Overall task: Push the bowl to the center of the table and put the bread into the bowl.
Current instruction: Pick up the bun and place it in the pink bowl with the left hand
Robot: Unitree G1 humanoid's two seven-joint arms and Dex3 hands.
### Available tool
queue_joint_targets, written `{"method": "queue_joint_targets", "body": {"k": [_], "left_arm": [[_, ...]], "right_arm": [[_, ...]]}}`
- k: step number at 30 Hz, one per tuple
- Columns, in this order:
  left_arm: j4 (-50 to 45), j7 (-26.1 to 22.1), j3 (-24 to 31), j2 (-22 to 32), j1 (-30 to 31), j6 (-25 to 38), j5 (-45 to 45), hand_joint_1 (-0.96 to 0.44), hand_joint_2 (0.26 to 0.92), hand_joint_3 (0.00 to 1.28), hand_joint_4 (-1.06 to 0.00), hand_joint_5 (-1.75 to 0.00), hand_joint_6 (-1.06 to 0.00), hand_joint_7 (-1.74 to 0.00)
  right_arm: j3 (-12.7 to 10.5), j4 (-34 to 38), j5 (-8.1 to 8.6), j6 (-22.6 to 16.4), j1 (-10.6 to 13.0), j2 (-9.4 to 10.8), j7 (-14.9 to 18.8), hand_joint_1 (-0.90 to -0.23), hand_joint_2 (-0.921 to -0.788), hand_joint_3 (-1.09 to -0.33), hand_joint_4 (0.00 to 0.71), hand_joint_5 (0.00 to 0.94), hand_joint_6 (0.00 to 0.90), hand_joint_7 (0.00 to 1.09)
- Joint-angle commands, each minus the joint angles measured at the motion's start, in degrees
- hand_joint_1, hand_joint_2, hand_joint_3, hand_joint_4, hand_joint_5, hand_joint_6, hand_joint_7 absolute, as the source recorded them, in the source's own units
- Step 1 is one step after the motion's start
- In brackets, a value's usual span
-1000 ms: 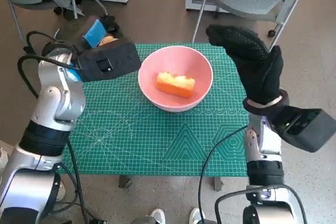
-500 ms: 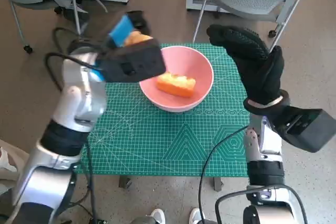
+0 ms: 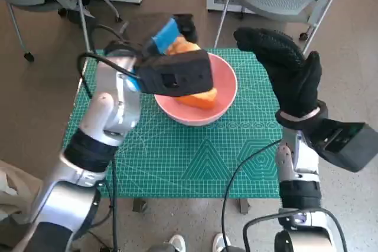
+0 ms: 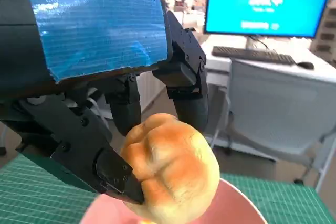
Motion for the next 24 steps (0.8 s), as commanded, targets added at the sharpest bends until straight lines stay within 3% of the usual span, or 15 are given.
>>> {"method": "queue_joint_targets", "body": {"k": [1,9,11,13,14,15,16,18,20,24], "left_arm": [[2.21,1.49,-0.70,-0.93,-2.10,-1.07,0.97,0.00,0.903,0.04,-0.78,-1.16,-0.69,-1.01],[5.45,1.47,-0.52,-2.03,-2.32,-2.50,-0.58,0.00,0.917,0.06,-0.71,-1.28,-0.67,-0.98],[6.19,-1.72,0.00,-2.19,-2.52,-2.41,-2.43,0.18,0.914,0.08,-0.69,-1.28,-0.55,-0.78],[6.79,-5.60,0.17,-2.08,-3.07,-2.14,-3.99,0.27,0.912,0.09,-0.67,-1.27,-0.41,-0.56],[7.06,-7.26,0.12,-1.95,-3.40,-2.01,-4.56,0.16,0.871,0.09,-0.56,-0.98,-0.33,-0.43],[7.68,-9.45,0.06,-1.76,-3.97,-1.97,-5.28,0.09,0.846,0.08,-0.53,-0.70,-0.29,-0.32],[8.12,-10.99,0.04,-1.63,-4.37,-1.97,-5.77,0.01,0.817,0.07,-0.35,-0.45,-0.24,-0.23],[8.88,-12.86,-0.26,-1.41,-4.93,-2.04,-6.09,-0.08,0.787,0.05,-0.18,-0.23,-0.20,-0.15],[9.38,-13.84,-0.68,-1.27,-5.31,-2.17,-5.86,-0.16,0.768,0.04,-0.09,-0.12,-0.18,-0.11],[9.16,-13.10,-0.44,-0.98,-4.40,-3.79,-5.64,-0.26,0.753,0.03,-0.02,-0.02,-0.15,-0.07]], "right_arm": [[-0.28,0.00,0.44,0.85,1.48,-0.14,0.27,-0.698,-0.921,-0.853,0.053,0.007,0.005,0.30],[-0.41,-0.58,0.25,1.13,1.88,-0.11,-0.19,-0.699,-0.921,-0.849,0.067,0.012,0.003,0.31],[-0.47,-0.56,0.24,1.13,1.91,-0.14,-0.24,-0.701,-0.921,-0.847,0.069,0.012,0.002,0.32],[-0.51,-0.57,0.16,1.08,1.95,-0.16,-0.33,-0.703,-0.921,-0.846,0.070,0.012,0.001,0.32],[-0.51,-0.59,0.12,1.06,1.97,-0.15,-0.37,-0.704,-0.921,-0.845,0.070,0.012,0.001,0.32],[-0.52,-0.62,0.11,1.07,1.98,-0.12,-0.43,-0.704,-0.921,-0.845,0.070,0.011,0.000,0.32],[-0.53,-0.64,0.10,1.08,1.99,-0.09,-0.46,-0.704,-0.921,-0.844,0.071,0.011,0.000,0.32],[-0.51,-0.70,0.03,1.06,2.01,0.02,-0.58,-0.705,-0.921,-0.844,0.071,0.011,-0.001,0.32],[-0.45,-0.76,-0.14,0.99,2.04,0.12,-0.75,-0.705,-0.921,-0.844,0.071,0.011,-0.001,0.32],[-0.22,-0.84,-0.68,0.74,2.08,0.35,-1.23,-0.705,-0.921,-0.845,0.072,0.010,-0.001,0.33]]}}
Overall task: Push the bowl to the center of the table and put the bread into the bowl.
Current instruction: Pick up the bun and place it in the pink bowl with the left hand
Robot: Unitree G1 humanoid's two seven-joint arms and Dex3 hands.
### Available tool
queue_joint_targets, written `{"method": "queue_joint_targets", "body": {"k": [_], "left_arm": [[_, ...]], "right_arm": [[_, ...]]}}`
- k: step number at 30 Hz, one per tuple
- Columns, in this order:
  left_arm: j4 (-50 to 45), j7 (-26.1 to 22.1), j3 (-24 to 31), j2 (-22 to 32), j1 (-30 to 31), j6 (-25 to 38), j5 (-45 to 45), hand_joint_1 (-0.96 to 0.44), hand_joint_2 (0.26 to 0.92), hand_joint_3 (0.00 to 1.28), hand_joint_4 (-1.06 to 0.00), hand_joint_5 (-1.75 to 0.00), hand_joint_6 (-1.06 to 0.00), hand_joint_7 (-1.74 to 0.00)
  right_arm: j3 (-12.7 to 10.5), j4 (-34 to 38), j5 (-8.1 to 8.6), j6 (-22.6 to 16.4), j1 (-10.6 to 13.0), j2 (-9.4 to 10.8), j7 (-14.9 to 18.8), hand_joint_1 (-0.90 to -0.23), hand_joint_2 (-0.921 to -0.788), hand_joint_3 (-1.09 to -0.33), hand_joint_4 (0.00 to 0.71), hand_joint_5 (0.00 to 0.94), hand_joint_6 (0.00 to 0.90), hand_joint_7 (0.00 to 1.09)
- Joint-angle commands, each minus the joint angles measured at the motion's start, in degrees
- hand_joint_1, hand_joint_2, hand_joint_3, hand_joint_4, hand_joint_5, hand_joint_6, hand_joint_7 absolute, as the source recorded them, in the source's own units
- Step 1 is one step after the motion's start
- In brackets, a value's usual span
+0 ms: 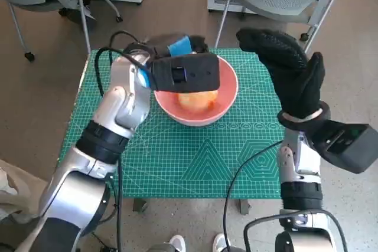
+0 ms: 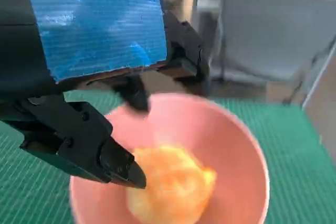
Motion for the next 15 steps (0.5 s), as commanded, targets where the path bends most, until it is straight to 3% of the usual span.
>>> {"method": "queue_joint_targets", "body": {"k": [1,12,15], "left_arm": [[-0.22,0.73,0.15,0.84,-1.11,-2.04,-0.19,-0.27,0.752,0.03,-0.01,-0.02,-0.14,-0.06],[-1.03,3.58,2.58,1.88,1.48,-6.51,-2.16,-0.37,0.774,0.03,0.00,0.00,-0.12,-0.04],[-0.94,7.27,4.10,2.39,2.86,-9.84,-3.20,-0.40,0.795,0.03,0.00,0.00,-0.12,-0.04]], "right_arm": [[0.17,0.07,-0.52,0.34,1.50,0.38,-0.76,-0.705,-0.921,-0.845,0.072,0.010,-0.001,0.33],[0.35,-0.40,-0.11,0.64,1.61,0.52,-0.61,-0.705,-0.921,-0.846,0.072,0.008,-0.001,0.32],[0.43,-0.60,-0.04,0.70,1.70,0.60,-0.59,-0.705,-0.921,-0.847,0.073,0.007,-0.001,0.32]]}}
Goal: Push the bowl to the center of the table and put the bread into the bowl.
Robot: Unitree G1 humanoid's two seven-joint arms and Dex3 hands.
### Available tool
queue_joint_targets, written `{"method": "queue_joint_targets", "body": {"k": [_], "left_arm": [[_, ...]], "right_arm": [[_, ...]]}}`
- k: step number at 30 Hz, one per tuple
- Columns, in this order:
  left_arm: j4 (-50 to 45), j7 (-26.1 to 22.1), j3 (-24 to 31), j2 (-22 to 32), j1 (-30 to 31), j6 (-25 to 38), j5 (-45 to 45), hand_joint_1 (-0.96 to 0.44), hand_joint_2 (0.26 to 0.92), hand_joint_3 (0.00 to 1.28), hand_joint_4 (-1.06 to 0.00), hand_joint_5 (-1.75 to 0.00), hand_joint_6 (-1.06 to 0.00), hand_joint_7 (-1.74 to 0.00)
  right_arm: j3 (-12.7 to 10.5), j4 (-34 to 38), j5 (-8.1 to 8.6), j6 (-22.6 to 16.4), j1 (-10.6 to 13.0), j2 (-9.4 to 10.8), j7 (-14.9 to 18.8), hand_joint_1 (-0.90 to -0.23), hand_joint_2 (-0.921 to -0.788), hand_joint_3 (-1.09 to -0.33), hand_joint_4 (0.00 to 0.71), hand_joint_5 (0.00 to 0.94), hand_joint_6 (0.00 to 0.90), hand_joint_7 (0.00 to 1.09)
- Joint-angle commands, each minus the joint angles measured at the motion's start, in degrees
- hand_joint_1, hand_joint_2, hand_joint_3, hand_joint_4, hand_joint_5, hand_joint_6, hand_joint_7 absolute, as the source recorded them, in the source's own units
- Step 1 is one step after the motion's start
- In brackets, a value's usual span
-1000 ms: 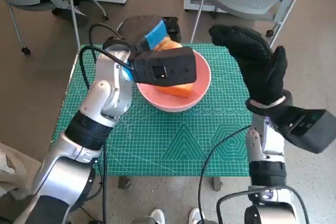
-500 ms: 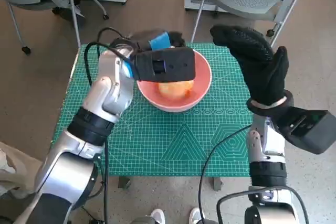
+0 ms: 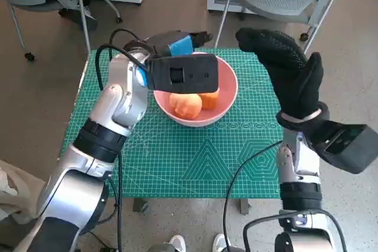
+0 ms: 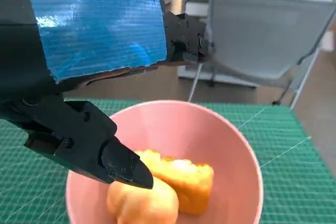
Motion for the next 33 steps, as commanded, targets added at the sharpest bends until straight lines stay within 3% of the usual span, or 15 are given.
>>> {"method": "queue_joint_targets", "body": {"k": [1,5,8,11,13,18,22,27,33], "left_arm": [[-0.51,4.97,2.57,1.61,2.43,-4.63,-1.75,-0.41,0.800,0.03,0.00,0.00,-0.12,-0.04],[0.37,11.41,7.84,2.03,5.16,-12.55,-6.47,-0.45,0.843,0.04,0.00,0.00,-0.13,-0.04],[3.47,15.21,13.48,1.34,7.72,-22.19,-13.29,-0.48,0.882,0.05,0.00,0.00,-0.14,-0.04],[6.17,15.77,18.27,0.22,10.03,-30.47,-20.24,-0.52,0.908,0.13,0.00,0.00,-0.14,-0.04],[6.76,13.70,21.39,-1.13,11.35,-33.30,-25.71,-0.53,0.914,0.18,0.00,0.00,-0.14,-0.04],[4.52,4.61,29.26,-5.08,14.95,-32.88,-42.05,-0.55,0.920,0.25,0.00,0.00,-0.14,-0.03],[0.40,-0.05,31.70,-5.84,18.31,-31.24,-48.89,-0.53,0.921,0.21,0.00,0.00,-0.12,-0.03],[-7.05,-1.32,32.85,-6.32,23.26,-29.91,-52.80,-0.49,0.918,0.10,0.00,0.00,-0.10,-0.01],[-15.39,-1.15,32.66,-6.48,28.56,-28.75,-54.16,-0.52,0.914,0.06,0.00,0.00,-0.08,0.00]], "right_arm": [[0.11,-0.34,0.24,0.73,1.54,0.48,-0.23,-0.705,-0.921,-0.847,0.073,0.007,-0.001,0.32],[0.33,-1.12,0.20,0.95,1.86,0.63,-0.42,-0.705,-0.921,-0.847,0.073,0.007,-0.001,0.32],[0.59,-2.01,-0.01,1.11,2.22,0.83,-0.65,-0.705,-0.921,-0.848,0.072,0.006,-0.001,0.32],[0.95,-3.01,-0.22,1.23,2.63,1.04,-0.89,-0.701,-0.921,-0.850,0.065,0.002,-0.001,0.32],[1.18,-3.60,-0.39,1.25,2.84,1.15,-1.08,-0.695,-0.921,-0.852,0.060,0.001,-0.001,0.32],[1.69,-5.12,-1.03,1.48,3.03,1.22,-1.85,-0.681,-0.921,-0.857,0.052,0.000,-0.001,0.31],[2.05,-6.33,-1.28,1.67,3.20,1.23,-2.38,-0.681,-0.921,-0.857,0.051,0.001,-0.001,0.29],[2.60,-7.60,-1.68,1.69,3.44,1.41,-2.97,-0.682,-0.921,-0.857,0.050,0.000,-0.001,0.28],[3.21,-8.41,-2.42,0.97,3.68,1.74,-3.75,-0.682,-0.921,-0.860,0.054,0.004,-0.001,0.27]]}}
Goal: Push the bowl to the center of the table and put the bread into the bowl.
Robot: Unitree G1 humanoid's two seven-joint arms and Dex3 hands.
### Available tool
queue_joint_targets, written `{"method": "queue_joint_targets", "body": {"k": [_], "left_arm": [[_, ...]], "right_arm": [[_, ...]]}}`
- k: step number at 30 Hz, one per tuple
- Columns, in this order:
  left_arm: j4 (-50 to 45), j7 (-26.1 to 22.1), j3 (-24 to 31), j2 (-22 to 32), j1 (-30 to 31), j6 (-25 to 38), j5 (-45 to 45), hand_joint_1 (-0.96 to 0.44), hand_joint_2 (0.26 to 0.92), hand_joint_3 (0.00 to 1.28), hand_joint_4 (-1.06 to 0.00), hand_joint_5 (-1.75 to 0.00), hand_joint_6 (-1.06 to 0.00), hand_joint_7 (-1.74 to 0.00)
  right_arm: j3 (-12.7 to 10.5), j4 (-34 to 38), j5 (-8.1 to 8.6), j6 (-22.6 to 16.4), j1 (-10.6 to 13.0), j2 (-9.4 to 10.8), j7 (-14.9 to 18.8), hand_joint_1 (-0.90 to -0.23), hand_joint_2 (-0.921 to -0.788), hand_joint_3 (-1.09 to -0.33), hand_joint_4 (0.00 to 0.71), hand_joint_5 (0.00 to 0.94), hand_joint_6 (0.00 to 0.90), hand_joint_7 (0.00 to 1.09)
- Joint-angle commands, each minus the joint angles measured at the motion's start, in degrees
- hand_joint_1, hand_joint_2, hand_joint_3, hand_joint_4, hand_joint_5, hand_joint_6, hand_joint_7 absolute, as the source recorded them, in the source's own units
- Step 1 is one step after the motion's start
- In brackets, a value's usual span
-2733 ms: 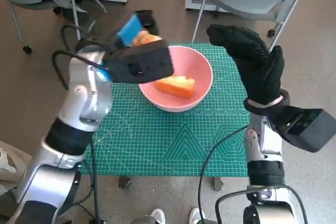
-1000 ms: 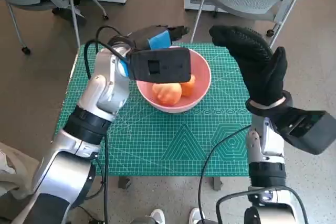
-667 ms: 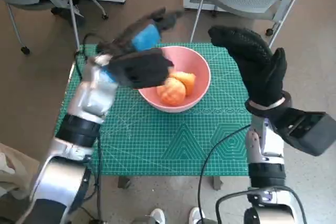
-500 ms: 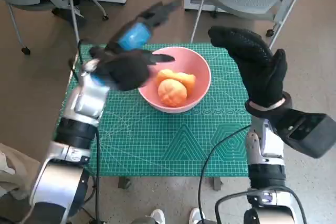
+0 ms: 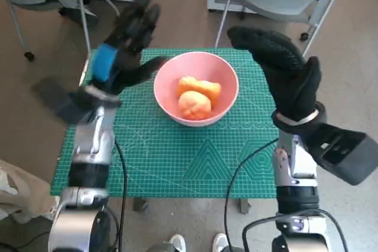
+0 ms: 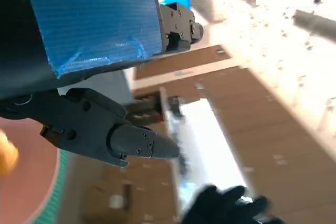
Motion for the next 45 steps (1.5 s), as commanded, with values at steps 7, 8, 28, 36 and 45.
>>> {"method": "queue_joint_targets", "body": {"k": [7,8,28,36,45], "left_arm": [[-12.09,0.27,-0.19,-1.21,7.05,1.20,-1.98,-0.54,0.920,0.05,0.00,0.00,-0.07,0.00],[-12.65,0.32,-0.21,-1.33,7.43,1.19,-1.99,-0.54,0.920,0.06,0.00,0.00,-0.07,0.00],[-12.61,0.19,-1.28,-3.72,9.11,-0.68,-0.52,-0.59,0.921,0.12,0.00,0.00,-0.07,-0.01],[-10.47,-0.65,-1.52,-4.12,8.71,-1.71,-0.49,-0.58,0.921,0.11,0.00,0.00,-0.07,-0.01],[-8.88,-1.88,-1.68,-4.41,8.40,-2.33,-1.01,-0.59,0.921,0.11,0.00,0.00,-0.08,-0.01]], "right_arm": [[0.93,-0.01,-1.05,-1.80,1.67,0.77,-0.36,-0.680,-0.921,-0.866,0.066,0.009,-0.001,0.27],[1.00,0.07,-1.08,-2.00,1.63,0.80,-0.33,-0.681,-0.921,-0.867,0.068,0.010,-0.001,0.27],[1.38,0.72,0.02,-3.51,1.45,-0.13,1.38,-0.696,-0.921,-0.863,0.072,0.006,-0.001,0.27],[1.09,1.47,0.26,-3.73,1.20,-0.38,1.99,-0.703,-0.921,-0.860,0.072,0.005,0.001,0.28],[0.94,2.15,0.15,-4.23,1.06,-0.45,2.32,-0.709,-0.921,-0.857,0.075,0.005,0.002,0.30]]}}
